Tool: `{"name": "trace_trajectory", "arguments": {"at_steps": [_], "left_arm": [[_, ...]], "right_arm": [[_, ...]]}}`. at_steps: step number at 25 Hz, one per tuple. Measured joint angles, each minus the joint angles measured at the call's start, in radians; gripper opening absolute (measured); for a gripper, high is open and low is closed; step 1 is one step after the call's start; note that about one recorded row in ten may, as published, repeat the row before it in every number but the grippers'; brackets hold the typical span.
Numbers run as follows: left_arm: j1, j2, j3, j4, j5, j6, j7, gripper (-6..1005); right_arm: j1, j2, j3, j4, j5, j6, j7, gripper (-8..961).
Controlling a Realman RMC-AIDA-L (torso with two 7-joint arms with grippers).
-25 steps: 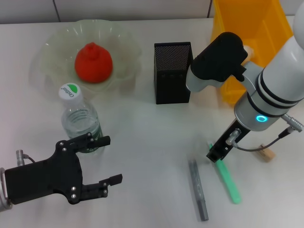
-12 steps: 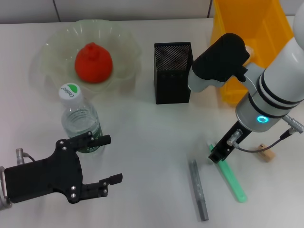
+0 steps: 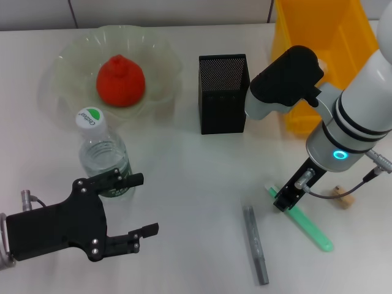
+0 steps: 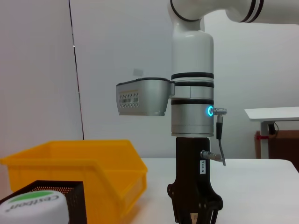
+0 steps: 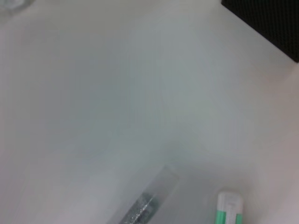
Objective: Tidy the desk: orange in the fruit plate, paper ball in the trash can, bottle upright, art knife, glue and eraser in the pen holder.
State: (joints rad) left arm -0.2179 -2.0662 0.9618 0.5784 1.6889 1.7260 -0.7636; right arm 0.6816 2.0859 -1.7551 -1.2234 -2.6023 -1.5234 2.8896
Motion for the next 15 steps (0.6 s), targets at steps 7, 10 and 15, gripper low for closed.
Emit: {"name": "trace_trajectory", "arguments": {"at_steps": [7,10,15], "left_arm": [[-0.005,0.000,0.000,-0.004,0.000,-0.001,0.000,795],[-0.005,0.000,0.000,-0.005,0.000,-0.002,0.000,795],[-0.006,0.000,0.000,-0.007,0.000,-0.002,0.000,795]], "right_arm": [[0.002,-0.001,0.001,0.006,0.001,0.002,-0.002,252],[0.002,-0.001,0.000,0.002,0.001,0.001,-0.007,236],[0.003,-0.001,-0.001,0.006,0.001,0.004,-0.009,196]]}}
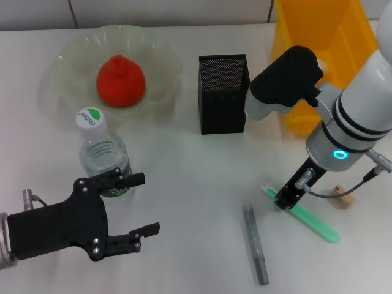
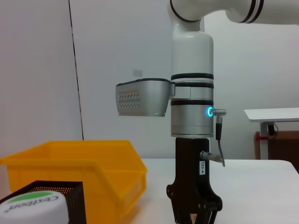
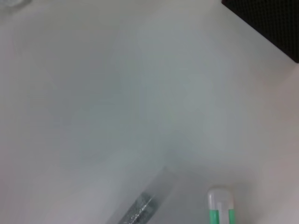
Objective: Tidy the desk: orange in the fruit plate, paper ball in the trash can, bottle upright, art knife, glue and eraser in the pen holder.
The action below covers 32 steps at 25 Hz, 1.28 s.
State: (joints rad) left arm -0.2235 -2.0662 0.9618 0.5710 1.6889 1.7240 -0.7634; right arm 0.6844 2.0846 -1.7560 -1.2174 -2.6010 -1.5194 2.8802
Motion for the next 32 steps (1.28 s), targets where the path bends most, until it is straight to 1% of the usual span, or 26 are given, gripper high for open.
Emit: {"name": "trace_trajectory", "arguments": {"at_steps": [3,6,9,12,14,16,18,20,22,25,28,29,30,32], "left_arm": [[0.000,0.000,0.000,0.000,0.000,0.000,0.000,795],[-0.001,0.000,0.001,0.000,0.000,0.000,-0.002,795],[-0.001,0.000,0.002,0.000,0.013,0.002,-0.007,795],[0.000,0.000,0.002,0.000,0.026,0.002,-0.011,795],[0.000,0.000,0.002,0.000,0.032,0.003,-0.011,795],[0.000,0.000,0.002,0.000,0.037,0.004,-0.011,795],[0.000,0.000,0.002,0.000,0.038,0.004,-0.011,795],[0.001,0.000,0.002,0.000,0.039,0.004,-0.011,795],[0.002,0.000,0.002,0.000,0.039,0.004,-0.011,795],[0.006,0.000,0.001,0.000,0.039,0.004,-0.011,795],[0.007,0.000,0.000,-0.001,0.039,0.004,-0.011,795],[0.007,0.000,-0.001,-0.001,0.039,0.004,-0.011,795],[0.008,0.000,-0.002,-0.001,0.039,0.003,-0.011,795],[0.009,0.000,-0.005,-0.002,0.039,0.002,-0.011,795]], "right_arm": [[-0.002,0.000,0.010,-0.019,0.019,-0.004,-0.005,172],[-0.013,-0.002,0.066,-0.070,0.077,-0.025,-0.034,165],[-0.038,-0.003,0.177,-0.157,0.110,-0.055,-0.068,165],[-0.072,-0.001,0.272,-0.269,0.129,-0.040,-0.094,164],[-0.100,0.001,0.305,-0.337,0.160,0.006,-0.119,164],[-0.148,0.001,0.319,-0.391,0.227,0.111,-0.181,164],[-0.203,0.001,0.322,-0.408,0.337,0.247,-0.280,164],[-0.255,0.002,0.319,-0.386,0.488,0.382,-0.413,164],[-0.282,0.002,0.319,-0.335,0.631,0.480,-0.546,164],[-0.284,0.001,0.323,-0.244,0.779,0.552,-0.703,164],[-0.268,0.001,0.325,-0.124,0.921,0.606,-0.894,165],[-0.255,0.001,0.325,-0.052,0.990,0.623,-1.004,165],[-0.255,0.001,0.325,-0.052,0.990,0.623,-1.004,165],[-0.239,0.001,0.325,0.038,1.070,0.638,-1.126,165]]}}
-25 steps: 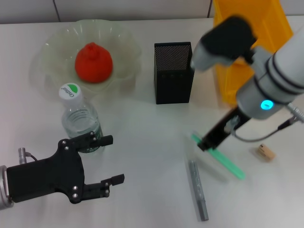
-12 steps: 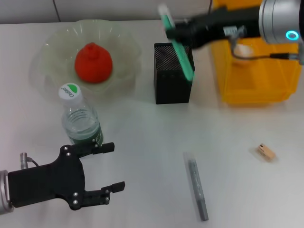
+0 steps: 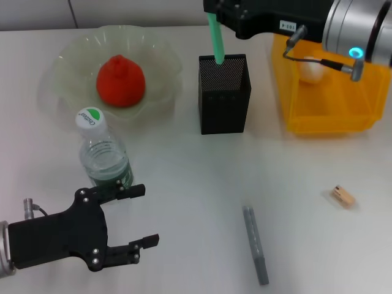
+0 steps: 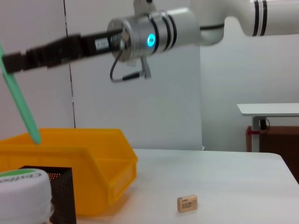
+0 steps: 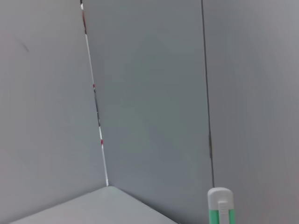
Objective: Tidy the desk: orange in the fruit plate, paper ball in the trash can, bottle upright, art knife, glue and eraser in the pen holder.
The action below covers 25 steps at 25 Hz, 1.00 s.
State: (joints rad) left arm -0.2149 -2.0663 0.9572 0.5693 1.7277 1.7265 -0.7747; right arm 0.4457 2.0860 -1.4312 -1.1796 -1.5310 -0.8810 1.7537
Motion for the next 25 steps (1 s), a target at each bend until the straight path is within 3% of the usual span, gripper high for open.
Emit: {"name": "trace_trajectory", "arguments": {"at_steps": [6,10,19,25], "left_arm": [[0.000,0.001,-0.004,0.000,0.000,0.000,0.000,795],[-0.003,0.001,-0.004,0.000,-0.001,-0.003,-0.001,795],[-0.008,0.002,-0.003,0.000,-0.001,-0.006,-0.003,795],[-0.007,0.001,-0.003,0.000,-0.001,-0.007,-0.003,795]], "right_arm": [[0.065,-0.002,-0.005,0.310,0.352,-0.004,-0.407,178],[0.091,-0.004,-0.001,0.410,0.427,-0.014,-0.509,205],[0.096,-0.006,-0.003,0.443,0.432,-0.015,-0.518,267],[0.040,-0.009,-0.007,0.322,0.396,-0.049,-0.435,297]]}}
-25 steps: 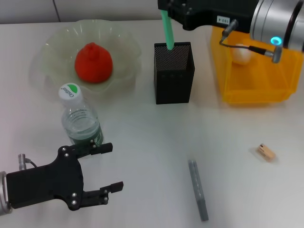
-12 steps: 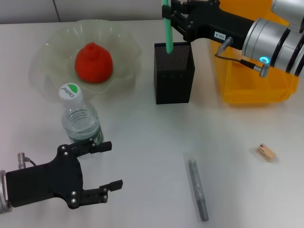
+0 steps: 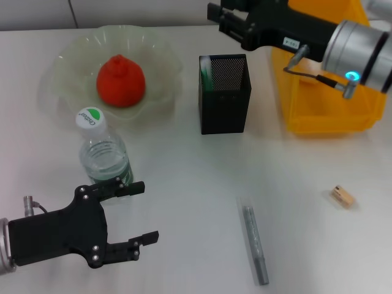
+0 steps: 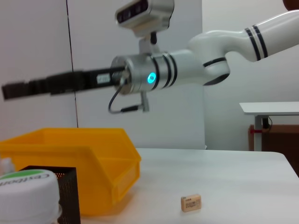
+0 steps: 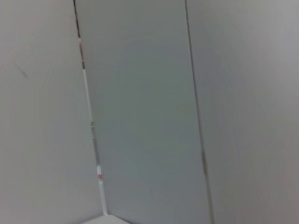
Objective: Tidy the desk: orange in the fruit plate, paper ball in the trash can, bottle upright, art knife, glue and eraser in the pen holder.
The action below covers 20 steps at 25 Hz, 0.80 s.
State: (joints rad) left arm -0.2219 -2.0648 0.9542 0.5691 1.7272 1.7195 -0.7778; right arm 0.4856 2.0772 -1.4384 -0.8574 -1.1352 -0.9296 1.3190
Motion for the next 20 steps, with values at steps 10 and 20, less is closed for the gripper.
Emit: {"name": "trace_trajectory", "arguments": {"at_steps": [10,20], "left_arm": [[-0.002,0.000,-0.001,0.000,0.000,0.000,-0.011,795],[-0.006,0.000,0.005,0.002,0.000,0.000,-0.016,795]], "right_arm": [[-0.122,0.003,0.077,-0.796,-1.019,-0.344,1.108,366],[0.096,-0.023,0.160,-0.821,-1.367,-0.879,1.323,519]]}}
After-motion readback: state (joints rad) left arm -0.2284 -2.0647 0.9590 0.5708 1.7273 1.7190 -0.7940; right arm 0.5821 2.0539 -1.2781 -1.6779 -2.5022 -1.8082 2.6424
